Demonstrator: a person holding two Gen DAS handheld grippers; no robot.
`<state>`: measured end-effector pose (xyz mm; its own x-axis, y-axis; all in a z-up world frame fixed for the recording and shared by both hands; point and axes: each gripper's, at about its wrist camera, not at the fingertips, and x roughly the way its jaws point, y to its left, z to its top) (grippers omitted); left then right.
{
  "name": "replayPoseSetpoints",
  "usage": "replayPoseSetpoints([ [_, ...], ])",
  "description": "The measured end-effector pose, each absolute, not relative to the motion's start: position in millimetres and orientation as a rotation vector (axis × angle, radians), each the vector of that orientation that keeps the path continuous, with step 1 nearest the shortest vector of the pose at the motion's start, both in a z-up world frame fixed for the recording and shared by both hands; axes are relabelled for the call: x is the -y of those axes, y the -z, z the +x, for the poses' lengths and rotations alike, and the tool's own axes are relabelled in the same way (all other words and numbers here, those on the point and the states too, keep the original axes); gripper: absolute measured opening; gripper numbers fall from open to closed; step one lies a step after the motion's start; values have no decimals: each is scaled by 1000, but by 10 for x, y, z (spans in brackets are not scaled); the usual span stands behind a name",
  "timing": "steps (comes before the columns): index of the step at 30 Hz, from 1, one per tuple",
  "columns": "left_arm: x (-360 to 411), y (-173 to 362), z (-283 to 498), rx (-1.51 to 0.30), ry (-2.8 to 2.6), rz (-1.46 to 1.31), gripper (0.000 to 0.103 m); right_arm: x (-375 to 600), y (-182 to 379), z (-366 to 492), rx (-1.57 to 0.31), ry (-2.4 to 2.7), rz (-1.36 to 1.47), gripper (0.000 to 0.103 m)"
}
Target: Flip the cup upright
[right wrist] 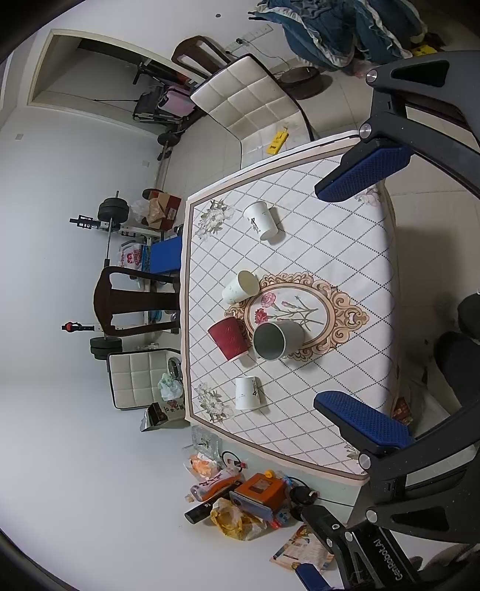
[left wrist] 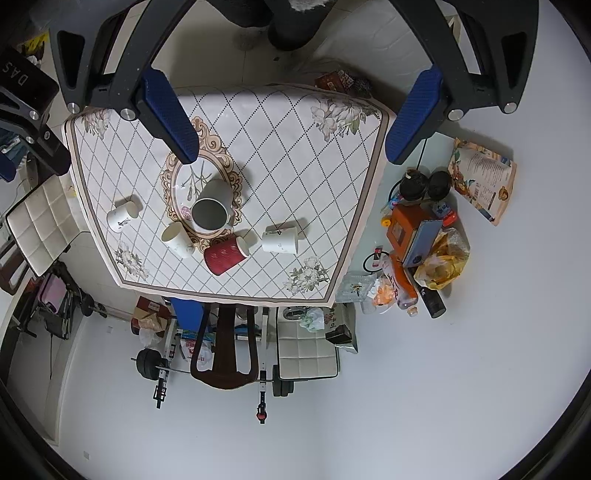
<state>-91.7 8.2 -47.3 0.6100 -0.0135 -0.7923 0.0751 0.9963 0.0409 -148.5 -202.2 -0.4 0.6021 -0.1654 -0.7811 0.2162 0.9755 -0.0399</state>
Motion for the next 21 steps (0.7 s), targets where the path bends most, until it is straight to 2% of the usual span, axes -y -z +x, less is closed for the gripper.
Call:
replayPoseSetpoints([
  [21,-88,459,-971,-912,44,74,103,2053,-47,-1541,-899,202,56,103],
])
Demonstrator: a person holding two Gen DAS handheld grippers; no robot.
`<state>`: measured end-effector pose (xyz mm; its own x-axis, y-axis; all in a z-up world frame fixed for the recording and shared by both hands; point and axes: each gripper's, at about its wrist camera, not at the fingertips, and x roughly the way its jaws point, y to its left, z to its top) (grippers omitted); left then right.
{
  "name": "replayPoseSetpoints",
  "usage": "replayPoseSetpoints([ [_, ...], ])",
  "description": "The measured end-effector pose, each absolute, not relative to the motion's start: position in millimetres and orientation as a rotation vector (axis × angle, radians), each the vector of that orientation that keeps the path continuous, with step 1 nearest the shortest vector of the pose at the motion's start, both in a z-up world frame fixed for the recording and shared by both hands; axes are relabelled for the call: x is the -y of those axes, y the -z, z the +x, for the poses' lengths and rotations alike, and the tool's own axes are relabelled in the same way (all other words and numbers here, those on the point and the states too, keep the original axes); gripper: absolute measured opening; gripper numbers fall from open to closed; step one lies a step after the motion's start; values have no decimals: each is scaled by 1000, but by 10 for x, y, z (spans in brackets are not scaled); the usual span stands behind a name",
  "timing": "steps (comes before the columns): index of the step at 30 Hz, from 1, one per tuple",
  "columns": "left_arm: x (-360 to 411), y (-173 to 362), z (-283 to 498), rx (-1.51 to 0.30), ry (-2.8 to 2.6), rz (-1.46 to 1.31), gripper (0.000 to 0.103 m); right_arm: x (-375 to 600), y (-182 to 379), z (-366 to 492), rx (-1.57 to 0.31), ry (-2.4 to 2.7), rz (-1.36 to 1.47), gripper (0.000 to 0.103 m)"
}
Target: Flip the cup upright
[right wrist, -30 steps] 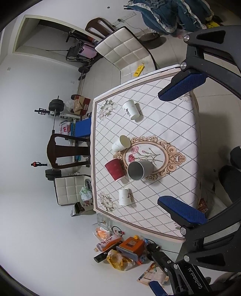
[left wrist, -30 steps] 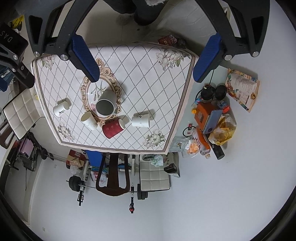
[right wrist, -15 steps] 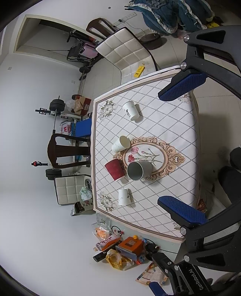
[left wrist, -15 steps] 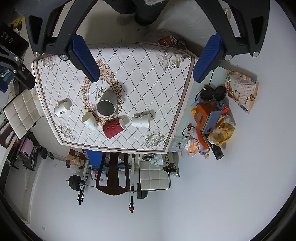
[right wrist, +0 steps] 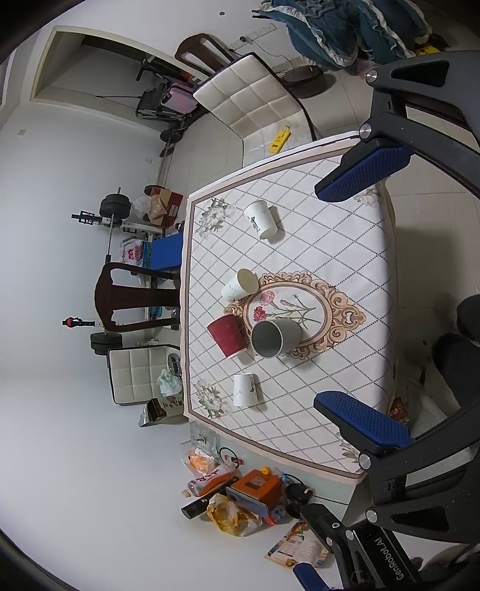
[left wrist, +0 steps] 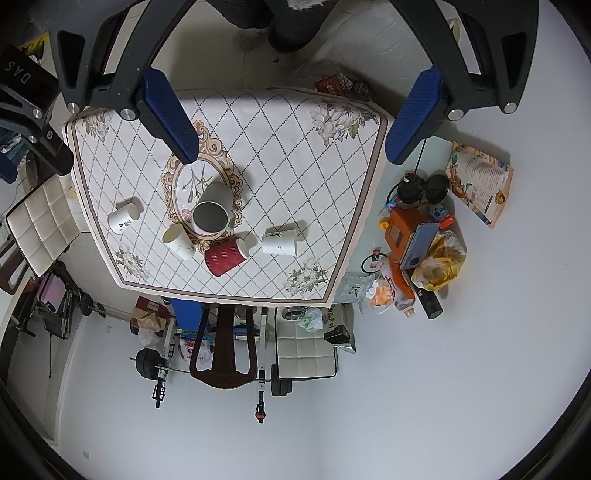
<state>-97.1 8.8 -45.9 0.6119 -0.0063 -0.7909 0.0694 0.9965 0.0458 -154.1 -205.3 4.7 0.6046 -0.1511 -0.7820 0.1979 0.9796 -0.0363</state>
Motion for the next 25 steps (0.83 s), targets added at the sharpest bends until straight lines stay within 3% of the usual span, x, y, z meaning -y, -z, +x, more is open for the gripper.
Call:
replayPoseSetpoints([
  [25,-124,439,-1020,-914,48,72,103,2057,-19,-1575,-902,192,51,103],
])
